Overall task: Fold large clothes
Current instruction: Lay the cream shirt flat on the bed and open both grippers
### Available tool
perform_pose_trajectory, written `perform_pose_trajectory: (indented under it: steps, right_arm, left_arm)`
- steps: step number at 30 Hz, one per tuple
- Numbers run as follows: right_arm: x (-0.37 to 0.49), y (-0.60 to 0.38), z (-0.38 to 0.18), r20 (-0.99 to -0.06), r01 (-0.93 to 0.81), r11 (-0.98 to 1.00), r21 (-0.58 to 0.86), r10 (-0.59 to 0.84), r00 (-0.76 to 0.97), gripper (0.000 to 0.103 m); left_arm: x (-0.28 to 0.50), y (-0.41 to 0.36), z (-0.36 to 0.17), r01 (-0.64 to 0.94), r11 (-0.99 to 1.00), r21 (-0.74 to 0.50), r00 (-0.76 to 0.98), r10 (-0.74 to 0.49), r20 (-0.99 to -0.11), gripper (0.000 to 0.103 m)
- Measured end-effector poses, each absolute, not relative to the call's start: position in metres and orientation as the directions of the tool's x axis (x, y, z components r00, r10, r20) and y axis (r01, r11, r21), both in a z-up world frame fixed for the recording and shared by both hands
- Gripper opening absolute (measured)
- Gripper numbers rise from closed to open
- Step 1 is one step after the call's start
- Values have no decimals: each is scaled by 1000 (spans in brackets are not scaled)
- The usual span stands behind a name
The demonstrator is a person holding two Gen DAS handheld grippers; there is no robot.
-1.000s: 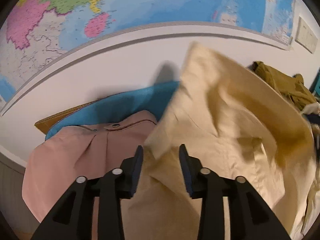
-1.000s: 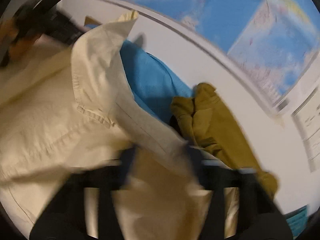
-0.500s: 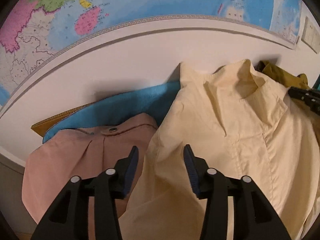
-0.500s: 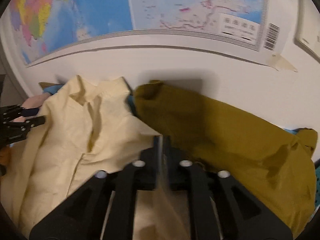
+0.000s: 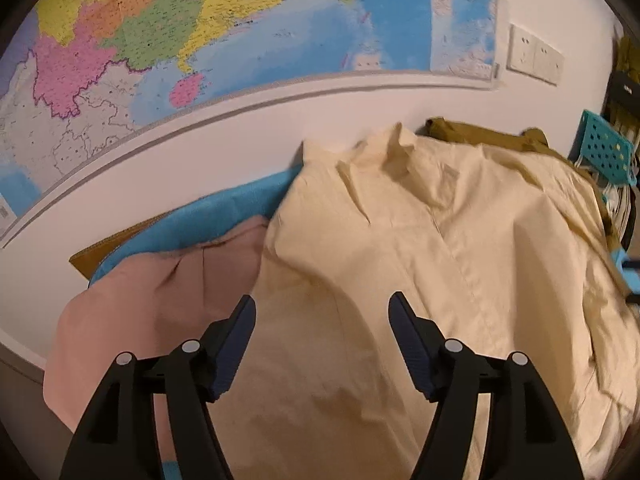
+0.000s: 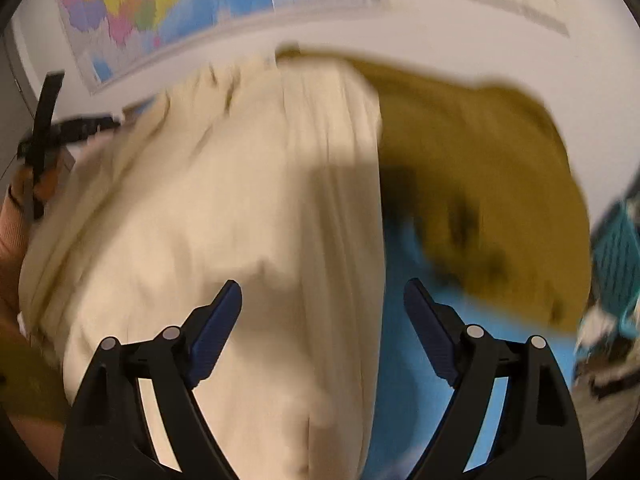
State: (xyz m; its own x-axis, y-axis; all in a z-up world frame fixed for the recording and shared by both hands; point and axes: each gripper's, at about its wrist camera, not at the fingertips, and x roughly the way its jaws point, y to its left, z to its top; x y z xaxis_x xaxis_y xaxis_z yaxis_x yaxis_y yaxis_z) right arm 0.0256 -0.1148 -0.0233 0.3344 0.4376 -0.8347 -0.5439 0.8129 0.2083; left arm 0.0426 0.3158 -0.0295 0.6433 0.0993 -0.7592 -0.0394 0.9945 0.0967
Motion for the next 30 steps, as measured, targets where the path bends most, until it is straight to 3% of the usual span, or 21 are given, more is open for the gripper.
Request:
perform_pose_trajectory:
  steps: [2, 3, 4, 7, 14, 16, 24, 26, 28, 30]
  right_arm:
    - [20, -122, -35, -839, -515, 821, 248, 447, 309, 51]
    - [16, -126, -36, -831, -508, 817, 273, 466, 304, 28]
    - [15, -131, -32, -827, -504, 823, 262, 461, 323, 10]
    - [19, -134, -3, -810, -507, 840, 194, 429, 401, 4]
    - [49, -151, 117, -659, -423, 885, -193, 202, 724, 2]
    - [62, -150, 115, -651, -384, 888, -252, 138, 746, 1]
    - [106, -174, 21, -781, -319, 936, -148, 87, 618, 3]
    - [104, -177, 17, -777, -293, 950, -105, 105, 621, 19]
    - [95, -182, 22, -748, -276, 959, -70, 133, 650, 47]
    - [84, -186, 29, -716, -268, 962, -43, 158, 680, 53]
  left_arm:
    - [38, 313, -36, -40, 996, 82, 631, 89, -771, 66]
    - [37, 312, -37, -43, 996, 76, 628, 86, -773, 66]
    - [35, 311, -38, -46, 997, 68, 625, 82, -776, 66]
    - [34, 309, -40, -59, 996, 66, 620, 88, -779, 66]
    - [24, 304, -26, -63, 994, 87, 654, 107, -749, 66]
    - [20, 302, -25, -60, 994, 87, 657, 105, -747, 66]
    - [1, 284, -42, 20, 992, 125, 615, 86, -784, 70]
    - [-11, 271, -45, 72, 989, 132, 607, 62, -792, 71]
    - [-27, 250, -51, 120, 971, 206, 608, 92, -788, 81]
    - [-40, 233, -61, 149, 943, 299, 609, 151, -779, 82]
